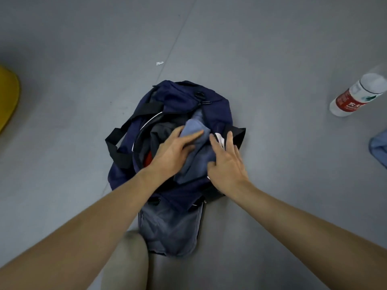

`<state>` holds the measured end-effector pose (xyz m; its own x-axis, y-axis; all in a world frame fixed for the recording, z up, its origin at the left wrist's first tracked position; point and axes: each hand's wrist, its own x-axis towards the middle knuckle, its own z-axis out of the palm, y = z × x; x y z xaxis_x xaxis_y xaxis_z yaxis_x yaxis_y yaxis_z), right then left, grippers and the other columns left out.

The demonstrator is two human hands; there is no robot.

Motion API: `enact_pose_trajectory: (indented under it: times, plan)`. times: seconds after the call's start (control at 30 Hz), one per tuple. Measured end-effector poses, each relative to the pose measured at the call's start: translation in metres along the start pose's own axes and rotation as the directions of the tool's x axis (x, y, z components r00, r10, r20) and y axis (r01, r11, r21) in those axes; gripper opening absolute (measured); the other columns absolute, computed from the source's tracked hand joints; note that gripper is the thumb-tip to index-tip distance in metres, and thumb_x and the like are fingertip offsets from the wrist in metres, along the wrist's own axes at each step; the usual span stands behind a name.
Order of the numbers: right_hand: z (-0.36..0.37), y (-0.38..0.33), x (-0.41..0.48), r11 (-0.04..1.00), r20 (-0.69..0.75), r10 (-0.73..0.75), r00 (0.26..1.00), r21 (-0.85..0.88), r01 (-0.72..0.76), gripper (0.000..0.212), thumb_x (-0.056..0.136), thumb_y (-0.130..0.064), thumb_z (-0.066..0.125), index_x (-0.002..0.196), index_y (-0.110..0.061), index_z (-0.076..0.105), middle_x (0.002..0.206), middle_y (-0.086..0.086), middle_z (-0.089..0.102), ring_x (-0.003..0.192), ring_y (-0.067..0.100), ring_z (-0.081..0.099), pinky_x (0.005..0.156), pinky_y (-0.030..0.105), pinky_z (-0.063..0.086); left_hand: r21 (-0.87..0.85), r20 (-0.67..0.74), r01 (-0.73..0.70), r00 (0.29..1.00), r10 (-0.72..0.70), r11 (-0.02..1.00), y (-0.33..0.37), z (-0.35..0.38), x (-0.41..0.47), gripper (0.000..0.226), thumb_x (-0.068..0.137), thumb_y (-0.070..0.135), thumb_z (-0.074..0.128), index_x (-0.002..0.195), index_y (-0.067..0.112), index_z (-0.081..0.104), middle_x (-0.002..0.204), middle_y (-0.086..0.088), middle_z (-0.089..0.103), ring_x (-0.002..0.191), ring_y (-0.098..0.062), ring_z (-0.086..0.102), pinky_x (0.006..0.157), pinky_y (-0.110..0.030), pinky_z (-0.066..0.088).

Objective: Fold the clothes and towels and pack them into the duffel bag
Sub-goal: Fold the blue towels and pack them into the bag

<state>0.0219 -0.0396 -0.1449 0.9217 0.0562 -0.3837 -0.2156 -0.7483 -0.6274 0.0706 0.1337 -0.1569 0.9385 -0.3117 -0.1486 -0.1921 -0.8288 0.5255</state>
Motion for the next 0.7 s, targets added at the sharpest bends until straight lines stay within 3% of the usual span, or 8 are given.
enact_pose_trajectory:
  times: [0.13,0.27,0.33,0.4,0.47,0.53,0.63,0.7]
  plan:
    - [0.002,0.013,-0.007,1.000,-0.025,-0.011,1.000,0.006,0.011,0.091,0.088,-0.009,0.049,0.158,-0.032,-0.004,0.166,-0.006,-0.012,0.145,0.027,0.031,0.106,0.037,0.042,0.124,-0.058,0.067,0.996,-0.061,0.990,0.001,0.019,-0.010,0.051,0.104,0.026,0.050,0.152,0.040,0.038,0.155,-0.009,0.032,0.110,-0.037,0.059,0.080,-0.040,0.051]
    - [-0.001,0.018,-0.010,1.000,-0.030,-0.008,1.000,0.024,0.009,0.095,0.087,-0.009,0.051,0.157,-0.035,-0.008,0.166,-0.009,-0.011,0.124,0.029,0.053,0.086,0.034,0.046,0.147,-0.031,0.067,0.998,-0.063,0.987,-0.001,0.023,-0.027,0.058,0.104,0.031,0.047,0.156,0.039,0.025,0.150,-0.015,0.034,0.096,-0.040,0.062,0.076,-0.044,0.054]
    - [-0.003,0.017,-0.011,1.000,-0.015,-0.024,1.000,0.015,0.025,0.098,0.086,-0.010,0.052,0.157,-0.036,-0.010,0.166,-0.010,-0.011,0.114,0.029,0.058,0.079,0.032,0.045,0.233,0.049,0.092,0.993,-0.106,0.968,-0.008,0.027,-0.031,0.063,0.105,0.039,0.039,0.158,0.044,0.006,0.148,-0.018,0.032,0.092,-0.040,0.061,0.076,-0.046,0.055]
    - [-0.005,0.016,-0.012,0.999,0.004,-0.033,0.999,-0.003,0.033,0.098,0.086,-0.010,0.053,0.157,-0.035,-0.011,0.166,-0.009,-0.010,0.114,0.030,0.058,0.077,0.030,0.041,0.334,0.103,0.140,0.977,-0.184,0.932,-0.010,0.031,-0.028,0.064,0.105,0.048,0.028,0.154,0.048,-0.013,0.149,-0.018,0.028,0.101,-0.037,0.059,0.085,-0.048,0.053]
    - [-0.006,0.018,-0.013,0.998,0.018,-0.059,0.998,-0.026,0.059,0.096,0.088,-0.012,0.053,0.157,-0.036,-0.010,0.167,-0.009,-0.008,0.114,0.031,0.058,0.076,0.030,0.040,0.405,0.112,0.130,0.975,-0.190,0.905,-0.008,0.033,-0.022,0.065,0.104,0.052,0.024,0.154,0.044,-0.018,0.150,-0.019,0.028,0.111,-0.037,0.057,0.094,-0.048,0.050]
    - [-0.008,0.023,-0.016,0.990,0.042,-0.136,0.990,-0.034,0.138,0.091,0.093,-0.019,0.052,0.156,-0.041,-0.009,0.167,-0.009,-0.006,0.113,0.031,0.059,0.080,0.032,0.045,0.461,0.111,0.106,0.978,-0.175,0.881,-0.007,0.031,-0.019,0.067,0.104,0.054,0.022,0.155,0.041,-0.018,0.150,-0.020,0.029,0.117,-0.036,0.052,0.097,-0.047,0.048]
    - [-0.016,0.035,-0.026,0.973,0.082,-0.231,0.969,-0.001,0.232,0.079,0.100,-0.041,0.049,0.153,-0.051,-0.010,0.166,-0.015,-0.006,0.126,0.029,0.054,0.097,0.039,0.048,0.577,0.099,0.086,0.980,-0.174,0.812,0.000,0.022,-0.022,0.070,0.101,0.060,0.018,0.156,0.039,-0.018,0.158,-0.019,0.022,0.126,-0.034,0.044,0.097,-0.044,0.048]
    - [-0.027,0.048,-0.034,0.968,0.079,-0.252,0.965,-0.003,0.253,0.076,0.100,-0.051,0.045,0.150,-0.056,-0.012,0.166,-0.016,-0.005,0.132,0.029,0.050,0.104,0.044,0.045,0.568,0.008,0.089,0.993,-0.114,0.818,0.013,0.014,-0.028,0.066,0.101,0.058,0.016,0.160,0.035,-0.002,0.163,-0.019,0.016,0.134,-0.036,0.039,0.103,-0.045,0.045]
